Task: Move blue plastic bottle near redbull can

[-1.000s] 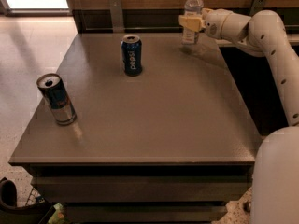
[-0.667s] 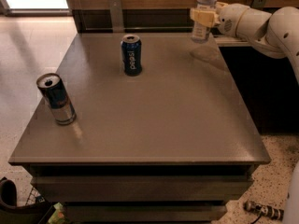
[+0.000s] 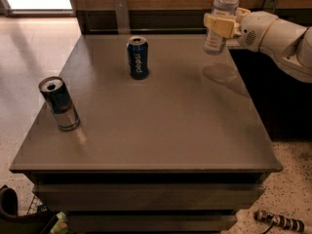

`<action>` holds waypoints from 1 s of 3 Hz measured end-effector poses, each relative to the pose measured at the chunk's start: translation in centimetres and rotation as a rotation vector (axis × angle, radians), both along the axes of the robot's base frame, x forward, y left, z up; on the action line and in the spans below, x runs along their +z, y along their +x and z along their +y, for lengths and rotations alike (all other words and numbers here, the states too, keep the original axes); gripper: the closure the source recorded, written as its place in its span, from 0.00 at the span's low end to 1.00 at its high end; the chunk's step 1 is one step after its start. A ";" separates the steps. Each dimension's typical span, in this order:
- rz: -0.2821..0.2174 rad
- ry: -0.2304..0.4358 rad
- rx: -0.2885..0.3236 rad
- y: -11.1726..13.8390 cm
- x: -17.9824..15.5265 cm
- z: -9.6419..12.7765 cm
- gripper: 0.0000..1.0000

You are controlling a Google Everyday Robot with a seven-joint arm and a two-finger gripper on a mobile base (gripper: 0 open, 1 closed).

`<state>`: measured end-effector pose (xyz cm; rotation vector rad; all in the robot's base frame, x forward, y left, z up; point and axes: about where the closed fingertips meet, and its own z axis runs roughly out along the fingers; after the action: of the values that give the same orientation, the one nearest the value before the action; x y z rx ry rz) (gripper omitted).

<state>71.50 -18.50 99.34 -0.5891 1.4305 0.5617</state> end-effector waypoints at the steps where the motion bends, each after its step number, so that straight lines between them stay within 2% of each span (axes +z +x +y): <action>1: 0.022 -0.009 0.066 -5.0 -0.3 4.2 1.00; 2: 0.036 -0.020 0.122 -7.5 -0.4 7.5 1.00; 3: 0.040 0.001 0.199 -10.0 -1.0 11.2 1.00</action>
Offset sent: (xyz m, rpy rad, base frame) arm -0.1094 0.1117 -0.0075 -0.0346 0.0559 0.1870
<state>61.49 -7.27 98.32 -0.7281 1.4177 0.7351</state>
